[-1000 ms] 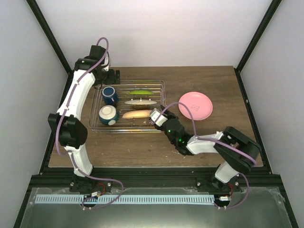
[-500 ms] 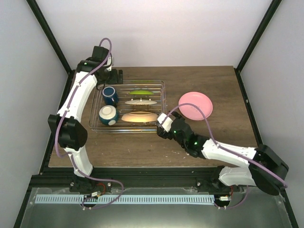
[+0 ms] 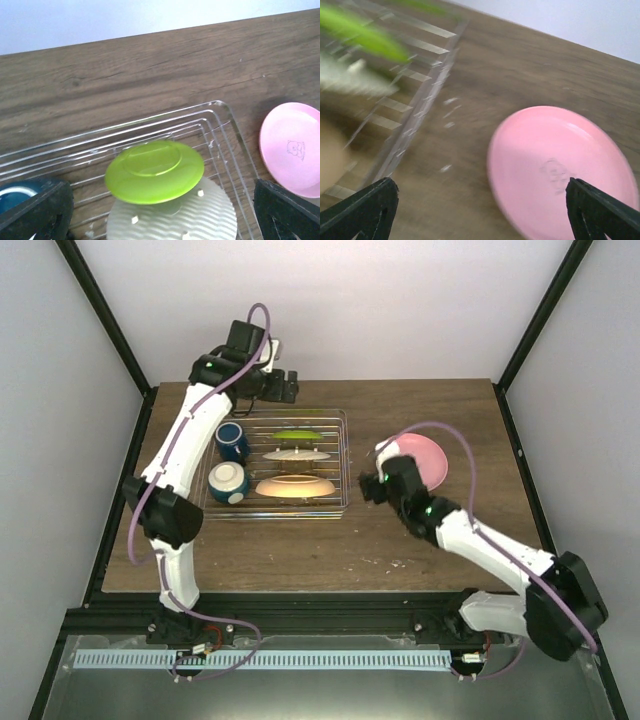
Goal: Load the mixed dishes into the dish rack
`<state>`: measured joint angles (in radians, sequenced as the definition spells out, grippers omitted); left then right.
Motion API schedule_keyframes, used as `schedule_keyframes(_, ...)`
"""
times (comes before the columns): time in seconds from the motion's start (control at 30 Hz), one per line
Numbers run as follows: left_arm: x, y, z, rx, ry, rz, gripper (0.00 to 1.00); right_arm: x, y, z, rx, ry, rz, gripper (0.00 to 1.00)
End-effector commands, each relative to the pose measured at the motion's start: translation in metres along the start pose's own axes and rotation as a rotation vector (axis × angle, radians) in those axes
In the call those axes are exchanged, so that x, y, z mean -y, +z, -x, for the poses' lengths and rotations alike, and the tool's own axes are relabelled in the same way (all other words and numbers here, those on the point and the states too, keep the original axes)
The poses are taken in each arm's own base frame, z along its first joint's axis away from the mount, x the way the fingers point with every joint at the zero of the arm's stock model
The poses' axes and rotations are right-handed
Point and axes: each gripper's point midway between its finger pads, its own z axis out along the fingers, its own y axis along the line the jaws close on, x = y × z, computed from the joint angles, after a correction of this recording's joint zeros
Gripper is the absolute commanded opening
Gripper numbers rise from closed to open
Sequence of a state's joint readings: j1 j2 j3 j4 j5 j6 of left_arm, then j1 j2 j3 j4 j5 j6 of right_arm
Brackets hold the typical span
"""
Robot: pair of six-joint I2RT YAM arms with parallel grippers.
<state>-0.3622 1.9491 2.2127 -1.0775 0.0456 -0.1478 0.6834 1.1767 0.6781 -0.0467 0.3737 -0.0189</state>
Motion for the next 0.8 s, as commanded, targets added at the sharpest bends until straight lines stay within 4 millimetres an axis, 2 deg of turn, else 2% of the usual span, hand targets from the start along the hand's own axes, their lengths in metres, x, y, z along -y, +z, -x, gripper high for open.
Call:
schedule_keyframes(0.0, 0.017, 0.018, -0.001, -0.032, 0.029, -0.045, 1.00, 0.066, 0.021, 0.013, -0.083, 0.338, -0.118, 0.92)
schedule_keyframes(0.17, 0.029, 0.026, -0.006, -0.049, 0.052, -0.073, 1.00, 0.132, 0.052, -0.013, -0.212, 0.522, -0.224, 0.91)
schedule_keyframes(0.3, 0.039, 0.031, -0.014, -0.063, 0.102, -0.095, 1.00, 0.170, 0.067, -0.037, -0.298, 0.605, -0.282, 0.90)
schedule_keyframes(0.4, 0.053, 0.036, -0.023, -0.074, 0.163, -0.113, 1.00, 0.197, 0.071, -0.058, -0.354, 0.644, -0.344, 0.91)
schedule_keyframes(0.53, 0.069, 0.043, -0.038, -0.104, 0.224, -0.131, 1.00, 0.222, 0.073, -0.083, -0.401, 0.693, -0.397, 0.90)
schedule_keyframes(0.6, 0.069, 0.044, -0.044, -0.113, 0.234, -0.131, 1.00, 0.230, 0.075, -0.095, -0.425, 0.697, -0.423, 0.89)
schedule_keyframes(0.77, 0.065, 0.040, -0.055, -0.117, 0.240, -0.127, 1.00, 0.232, 0.087, -0.113, -0.471, 0.683, -0.414, 0.86)
